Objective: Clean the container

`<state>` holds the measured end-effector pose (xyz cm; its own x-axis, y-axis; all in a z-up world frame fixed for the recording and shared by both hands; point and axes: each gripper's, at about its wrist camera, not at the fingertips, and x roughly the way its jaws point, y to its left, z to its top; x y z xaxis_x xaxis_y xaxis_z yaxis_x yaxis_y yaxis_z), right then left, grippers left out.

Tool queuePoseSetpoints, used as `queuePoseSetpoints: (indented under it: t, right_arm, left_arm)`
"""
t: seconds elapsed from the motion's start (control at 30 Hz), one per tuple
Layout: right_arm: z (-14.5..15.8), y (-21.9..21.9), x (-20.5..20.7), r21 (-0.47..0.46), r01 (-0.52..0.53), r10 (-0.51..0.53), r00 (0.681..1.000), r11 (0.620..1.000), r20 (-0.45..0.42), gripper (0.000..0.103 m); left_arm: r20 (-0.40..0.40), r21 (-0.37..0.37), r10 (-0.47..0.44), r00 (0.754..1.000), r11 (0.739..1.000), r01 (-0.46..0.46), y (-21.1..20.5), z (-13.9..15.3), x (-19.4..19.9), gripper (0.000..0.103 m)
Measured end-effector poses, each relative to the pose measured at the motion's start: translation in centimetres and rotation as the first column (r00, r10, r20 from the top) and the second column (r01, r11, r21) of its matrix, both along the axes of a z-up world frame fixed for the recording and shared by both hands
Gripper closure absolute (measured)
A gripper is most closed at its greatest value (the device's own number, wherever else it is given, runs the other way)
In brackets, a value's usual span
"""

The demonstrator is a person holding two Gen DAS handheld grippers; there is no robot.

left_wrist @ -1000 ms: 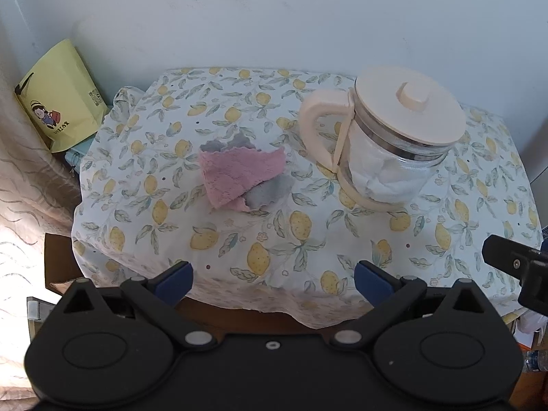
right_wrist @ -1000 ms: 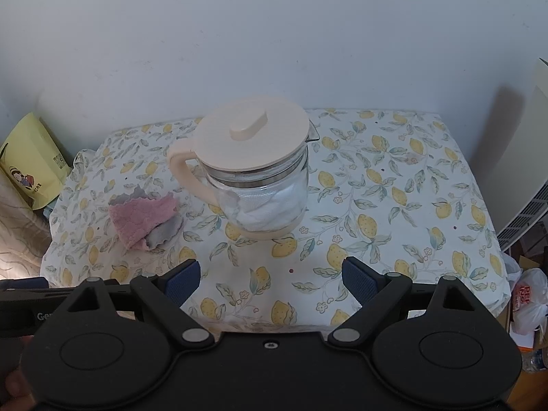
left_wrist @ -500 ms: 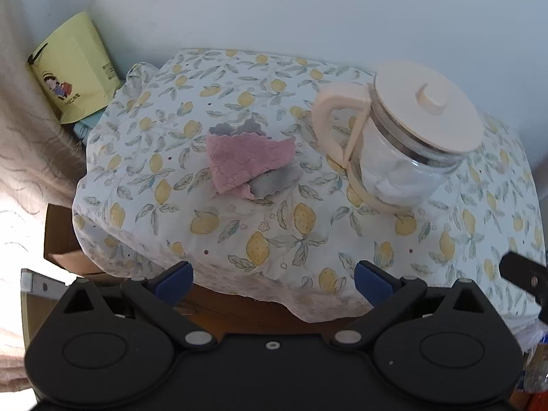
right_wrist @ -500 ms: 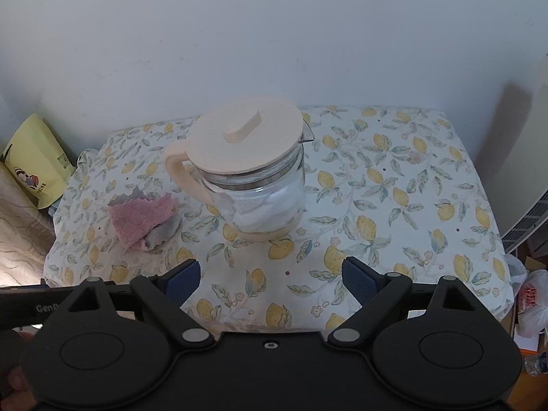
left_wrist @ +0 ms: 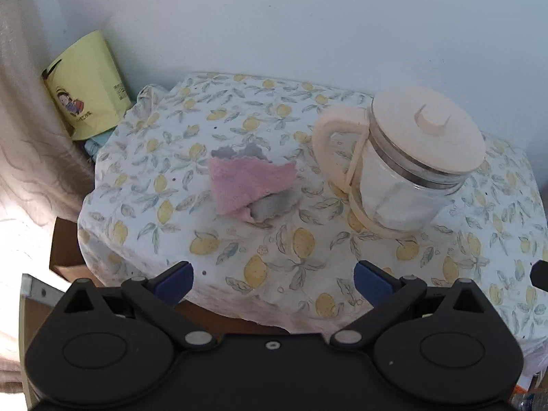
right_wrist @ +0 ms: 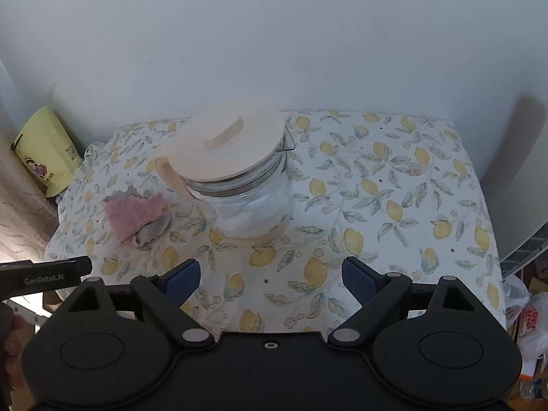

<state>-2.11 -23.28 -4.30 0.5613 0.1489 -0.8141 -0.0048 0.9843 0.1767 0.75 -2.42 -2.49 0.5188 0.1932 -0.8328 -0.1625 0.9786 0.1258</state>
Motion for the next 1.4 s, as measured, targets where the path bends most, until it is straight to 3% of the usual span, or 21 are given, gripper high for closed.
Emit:
queuePoseSetpoints:
  t: [0.3,0.53,0.83,1.0,1.23,1.4]
  right_arm:
    - [-0.3,-2.2,-0.2,-0.005,-0.076,0.076,0.997,0.997,0.026,0.010]
    - [0.2,-1.8,0.6,-0.052,-0.129,0.133,0.987,0.990,0.087,0.010]
    - [-0.1,-1.3,4.3,-0.045,-0.078,0.080,0.996,0.996,0.033,0.010]
    - [0.3,0.5,6.3,-0.059,-0.063,0.064,0.998,0.996,0.021,0.010]
    - [0.3,2.9,8.3,-0.080,-0.032,0.032,0.999,0.996,0.001,0.010]
    - [0.1,5.0,9.4,-0.100,-0.030,0.029,1.000,0.995,-0.011,0.010]
  left_arm:
    - [0.055,-0.033,0.027,0.998,0.999,-0.025,-0.1,-0.3,-0.1,0.001]
    - [0.026,-0.028,-0.022,0.999,0.999,0.022,1.8,-2.2,4.2,0.001]
    - [-0.032,-0.039,-0.169,0.985,0.985,0.168,5.2,-8.1,11.1,0.001]
    - [-0.040,-0.114,-0.210,0.977,0.972,0.204,7.2,-11.7,14.0,0.001]
    - [-0.074,-0.106,-0.381,0.922,0.922,0.372,8.0,-14.6,16.0,0.001]
    - [-0.066,-0.094,-0.486,0.871,0.872,0.480,8.4,-13.7,15.7,0.001]
